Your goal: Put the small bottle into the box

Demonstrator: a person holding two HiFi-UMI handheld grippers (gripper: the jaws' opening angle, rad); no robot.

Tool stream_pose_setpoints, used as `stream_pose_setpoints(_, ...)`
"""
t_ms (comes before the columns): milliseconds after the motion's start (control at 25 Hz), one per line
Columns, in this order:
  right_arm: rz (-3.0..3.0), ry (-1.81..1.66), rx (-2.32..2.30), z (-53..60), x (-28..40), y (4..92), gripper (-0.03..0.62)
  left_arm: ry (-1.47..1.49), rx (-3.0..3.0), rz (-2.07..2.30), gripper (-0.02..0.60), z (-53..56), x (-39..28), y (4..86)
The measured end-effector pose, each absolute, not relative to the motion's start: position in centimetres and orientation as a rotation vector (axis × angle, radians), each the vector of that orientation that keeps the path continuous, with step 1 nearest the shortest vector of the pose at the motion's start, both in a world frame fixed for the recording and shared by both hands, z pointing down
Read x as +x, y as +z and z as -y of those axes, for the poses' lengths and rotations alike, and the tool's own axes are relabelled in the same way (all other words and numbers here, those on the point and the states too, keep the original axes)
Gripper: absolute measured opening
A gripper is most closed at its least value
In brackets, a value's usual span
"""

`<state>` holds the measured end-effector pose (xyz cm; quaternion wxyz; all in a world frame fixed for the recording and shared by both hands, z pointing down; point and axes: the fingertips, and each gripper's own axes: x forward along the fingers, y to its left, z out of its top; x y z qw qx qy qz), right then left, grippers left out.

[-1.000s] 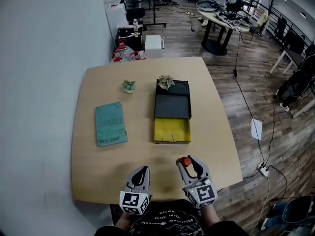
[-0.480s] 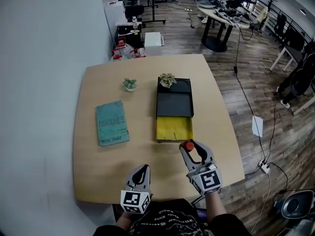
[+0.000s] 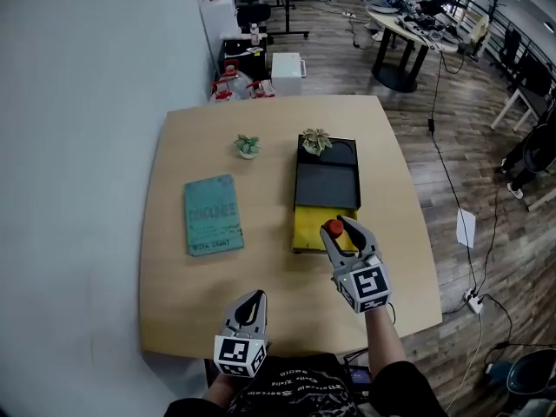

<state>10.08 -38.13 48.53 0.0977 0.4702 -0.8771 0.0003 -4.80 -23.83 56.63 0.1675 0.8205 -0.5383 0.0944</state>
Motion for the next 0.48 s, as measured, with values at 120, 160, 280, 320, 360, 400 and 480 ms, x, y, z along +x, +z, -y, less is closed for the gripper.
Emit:
stream_pose_setpoints(120, 2.575, 0.014, 1.368, 39.9, 9.4, 49.6, 0.161, 0.285, 2.318, 1.543, 0.005, 24.0, -5.8, 56.8)
stream_pose_setpoints(160, 2.570, 0.030, 1.365, 40.5, 9.2, 50.2, 0.161, 0.297, 2.315, 1.541, 0.005, 24.0, -6.1, 56.9)
stream_pose_setpoints(280, 2.564, 0.070, 1.356, 41.9, 8.8, 51.8, 0.161, 0.321, 2.309, 1.537, 0.005, 24.3, -6.5, 57.1)
stream_pose_setpoints(320, 2.563, 0.077, 1.346, 42.3, 8.7, 52.3, 0.161, 0.326, 2.304, 1.539, 0.005, 24.4, -6.6, 57.1)
stream_pose_setpoints(360, 2.562, 0.082, 1.334, 42.7, 8.5, 52.8, 0.161, 0.330, 2.298, 1.541, 0.005, 24.5, -6.7, 57.3)
stream_pose_setpoints(400, 2.561, 0.084, 1.321, 43.1, 8.4, 53.3, 0.161, 0.336, 2.292, 1.542, 0.005, 24.5, -6.8, 57.4)
stream_pose_setpoints(480, 2.553, 0.080, 1.297, 43.8, 8.1, 54.2, 0.161, 0.349, 2.284, 1.540, 0.005, 24.6, -6.9, 57.8)
